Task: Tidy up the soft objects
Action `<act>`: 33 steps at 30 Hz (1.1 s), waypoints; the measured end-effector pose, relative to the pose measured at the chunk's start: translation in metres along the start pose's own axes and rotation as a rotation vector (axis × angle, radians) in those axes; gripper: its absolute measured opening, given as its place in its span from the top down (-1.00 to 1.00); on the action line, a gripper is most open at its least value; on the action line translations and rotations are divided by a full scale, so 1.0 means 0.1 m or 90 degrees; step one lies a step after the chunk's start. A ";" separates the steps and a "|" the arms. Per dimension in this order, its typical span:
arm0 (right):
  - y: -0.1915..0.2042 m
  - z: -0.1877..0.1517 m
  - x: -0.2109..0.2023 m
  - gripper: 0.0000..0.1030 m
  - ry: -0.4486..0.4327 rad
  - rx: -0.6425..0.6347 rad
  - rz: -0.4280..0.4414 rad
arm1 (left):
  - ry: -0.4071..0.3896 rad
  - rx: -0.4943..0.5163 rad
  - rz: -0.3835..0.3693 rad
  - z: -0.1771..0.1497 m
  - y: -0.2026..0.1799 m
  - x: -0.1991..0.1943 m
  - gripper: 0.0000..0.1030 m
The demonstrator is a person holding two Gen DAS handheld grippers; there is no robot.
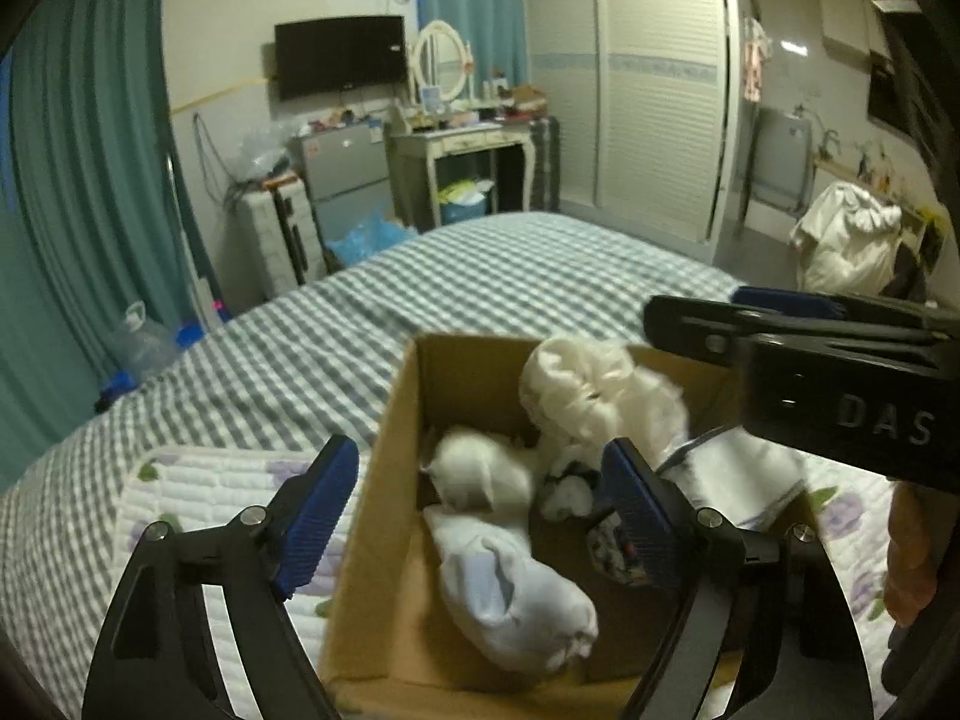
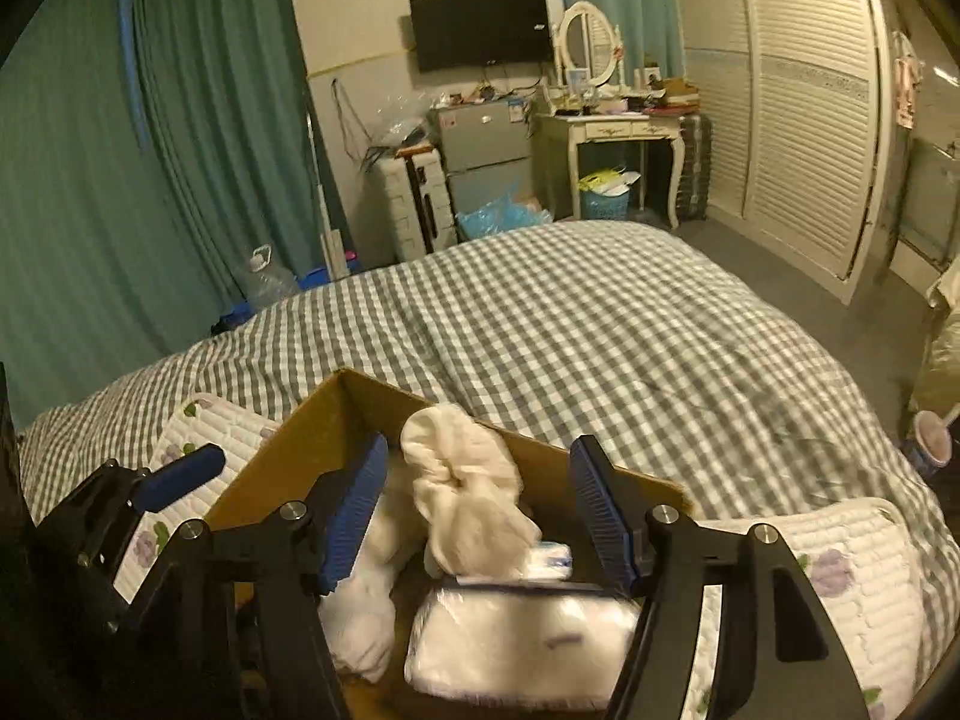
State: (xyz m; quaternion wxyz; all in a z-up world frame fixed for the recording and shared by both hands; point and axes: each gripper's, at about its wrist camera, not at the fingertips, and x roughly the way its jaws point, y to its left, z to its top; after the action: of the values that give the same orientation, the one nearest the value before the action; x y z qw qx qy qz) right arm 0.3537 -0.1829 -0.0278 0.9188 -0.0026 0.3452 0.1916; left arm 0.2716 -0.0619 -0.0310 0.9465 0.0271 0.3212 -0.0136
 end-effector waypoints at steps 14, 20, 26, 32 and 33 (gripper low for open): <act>0.50 0.49 -2.63 -0.23 -0.187 -0.025 -0.082 | -0.227 0.007 0.029 0.55 0.00 -2.46 -0.65; 0.86 0.27 -3.62 -0.65 -0.268 -0.053 -0.123 | -0.318 0.006 0.029 0.40 0.08 -3.28 -0.86; 1.06 -0.23 -3.98 -1.00 -0.314 -0.037 -0.083 | -0.377 0.020 0.050 0.00 0.22 -3.60 -0.86; 1.14 -0.77 -3.79 -1.00 -0.334 0.001 -0.069 | -0.366 0.025 0.062 -0.38 0.32 -3.33 -0.86; 1.15 -0.84 -3.71 -1.00 -0.334 0.004 -0.077 | -0.362 0.025 0.064 -0.43 0.34 -3.28 -0.86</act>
State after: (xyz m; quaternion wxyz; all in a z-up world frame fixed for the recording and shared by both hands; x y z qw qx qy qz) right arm 0.0043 -0.2178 0.1585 0.9866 0.0291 0.0950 0.1295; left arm -0.0136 -0.0229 0.1356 0.9974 0.0564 0.0405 0.0197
